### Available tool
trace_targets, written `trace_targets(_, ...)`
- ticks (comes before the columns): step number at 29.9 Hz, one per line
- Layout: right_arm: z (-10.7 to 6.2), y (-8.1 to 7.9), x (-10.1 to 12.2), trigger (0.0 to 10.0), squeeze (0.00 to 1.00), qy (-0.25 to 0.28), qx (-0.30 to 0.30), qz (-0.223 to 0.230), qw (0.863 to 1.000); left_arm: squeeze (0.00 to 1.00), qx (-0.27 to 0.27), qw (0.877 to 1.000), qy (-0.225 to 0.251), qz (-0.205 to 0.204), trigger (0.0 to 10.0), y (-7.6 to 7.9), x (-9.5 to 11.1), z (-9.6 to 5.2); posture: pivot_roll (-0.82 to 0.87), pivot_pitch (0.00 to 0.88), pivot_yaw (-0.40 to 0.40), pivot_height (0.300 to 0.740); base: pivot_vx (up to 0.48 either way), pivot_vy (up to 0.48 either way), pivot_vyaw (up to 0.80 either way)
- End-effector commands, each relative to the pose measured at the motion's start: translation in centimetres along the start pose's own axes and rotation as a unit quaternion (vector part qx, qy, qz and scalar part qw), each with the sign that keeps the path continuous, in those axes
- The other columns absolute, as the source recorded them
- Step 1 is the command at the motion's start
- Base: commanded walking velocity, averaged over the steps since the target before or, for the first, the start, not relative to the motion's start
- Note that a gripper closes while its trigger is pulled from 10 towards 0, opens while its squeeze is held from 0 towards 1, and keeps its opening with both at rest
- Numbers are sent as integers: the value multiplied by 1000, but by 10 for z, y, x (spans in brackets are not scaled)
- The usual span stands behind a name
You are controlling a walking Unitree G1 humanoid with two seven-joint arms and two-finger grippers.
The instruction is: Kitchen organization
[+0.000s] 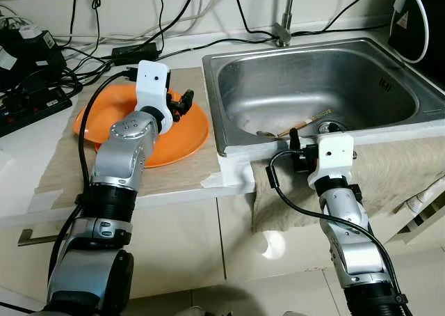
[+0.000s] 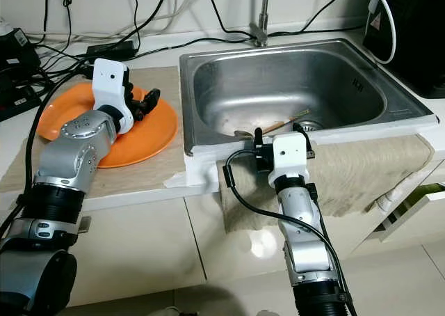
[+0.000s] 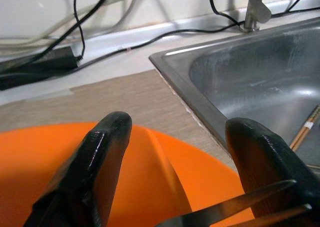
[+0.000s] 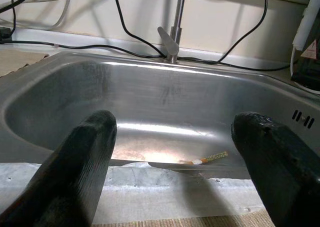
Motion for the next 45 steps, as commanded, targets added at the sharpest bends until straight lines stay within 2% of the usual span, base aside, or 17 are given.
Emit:
trace_targets(1, -1, -3, -4, 10000, 0, -13, 5, 4, 1000, 0, 2, 1000, -2, 9, 3765, -4, 1, 1, -39, 0, 75, 740, 0, 0, 0)
trace_targets(2, -1, -3, -4, 10000, 0, -13, 5, 4, 1000, 0, 2, 1000, -2, 9, 3765, -4, 1, 1, -39, 0, 75, 740, 0, 0, 0)
trace_targets(3, -1, -3, -4, 10000, 0, -13, 5, 4, 1000, 0, 1, 1000, -7, 9, 2157, -4, -1, 1, -39, 0, 75, 740, 0, 0, 0)
trace_targets(4, -1, -3, -4, 10000, 0, -13, 5, 4, 1000, 0, -1, 1000, -12, 12, 0, -4, -3, 0, -39, 0, 75, 740, 0, 0, 0)
trace_targets(9, -1, -3, -4, 10000, 0, -14, 7, 4, 1000, 0, -30, 995, -93, 15, 0, 3, -32, -2, -37, 0, 77, 740, 0, 0, 0)
trace_targets(17, -1, -4, -5, 10000, 0, -15, 6, 4, 1000, 0, -34, 994, -103, 17, 0, 4, -36, -1, -37, 0, 78, 740, 0, 0, 0)
trace_targets(21, -1, -3, -5, 10000, 0, -16, 5, 4, 1000, 0, -25, 996, -89, 6, 0, 1, -28, 1, -41, 0, 79, 740, 0, 0, 0)
trace_targets(23, -2, -3, -6, 10000, 0, -16, 4, 3, 1000, 0, -5, 999, -44, -13, 0, -6, -4, 3, -40, 0, 77, 740, 0, 0, 0)
trace_targets(31, -2, -4, -6, 10000, 0, -17, 7, 2, 1000, 0, 10, 999, 24, -28, 0, -10, 31, 2, -38, 0, 74, 740, 0, 0, 0)
trace_targets(45, -2, -5, -6, 10000, 0, -17, 8, 4, 1000, 0, 2, 999, 41, -35, 0, -8, 44, 2, -35, 0, 77, 740, 0, 0, 0)
Point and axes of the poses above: a point about 5 cm out from each wrist's last joint towards the gripper, its own z axis pointing out of the wrist towards the gripper, its own x axis along the axis of the wrist's last joint, y = z × x, the point moved 5 cm from there along z, pointing out of the wrist towards the gripper
